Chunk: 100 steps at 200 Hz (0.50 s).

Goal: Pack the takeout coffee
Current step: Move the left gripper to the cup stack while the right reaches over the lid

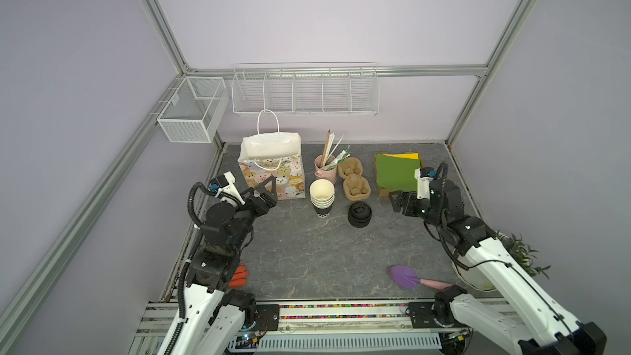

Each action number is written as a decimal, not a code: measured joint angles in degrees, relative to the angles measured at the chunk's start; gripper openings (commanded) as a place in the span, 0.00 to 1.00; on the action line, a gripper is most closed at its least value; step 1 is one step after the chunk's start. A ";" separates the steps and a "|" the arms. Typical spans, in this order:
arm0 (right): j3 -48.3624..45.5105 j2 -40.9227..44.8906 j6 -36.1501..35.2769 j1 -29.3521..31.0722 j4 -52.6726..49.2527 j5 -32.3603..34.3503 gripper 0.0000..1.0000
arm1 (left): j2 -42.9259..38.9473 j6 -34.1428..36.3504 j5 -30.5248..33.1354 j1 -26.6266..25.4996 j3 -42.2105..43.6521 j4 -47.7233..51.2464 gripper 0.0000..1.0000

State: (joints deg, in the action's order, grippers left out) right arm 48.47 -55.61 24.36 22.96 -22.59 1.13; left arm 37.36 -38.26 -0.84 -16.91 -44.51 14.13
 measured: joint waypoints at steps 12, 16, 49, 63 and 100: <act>0.98 -2.01 -0.44 1.88 -1.14 -0.15 0.89 | 1.66 1.44 -0.59 0.00 -2.67 2.40 0.99; 1.31 -2.75 -0.55 2.49 -1.40 -0.22 0.89 | 2.19 1.90 -0.63 0.00 -3.37 3.17 0.99; 3.63 -8.96 -1.77 8.81 -2.40 0.13 0.90 | 6.71 4.55 0.55 0.00 -7.43 10.14 1.00; 4.52 -12.28 -2.36 11.37 -2.75 0.94 0.89 | 9.20 5.51 1.11 0.00 -8.74 12.15 1.00; 7.06 -21.09 -3.78 16.48 -3.52 4.28 0.89 | 12.37 7.69 2.84 0.00 -8.35 15.02 1.00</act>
State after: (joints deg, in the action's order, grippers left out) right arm 55.53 -76.71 20.58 39.44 -26.11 5.41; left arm 49.74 -30.57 2.00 -16.91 -52.86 29.15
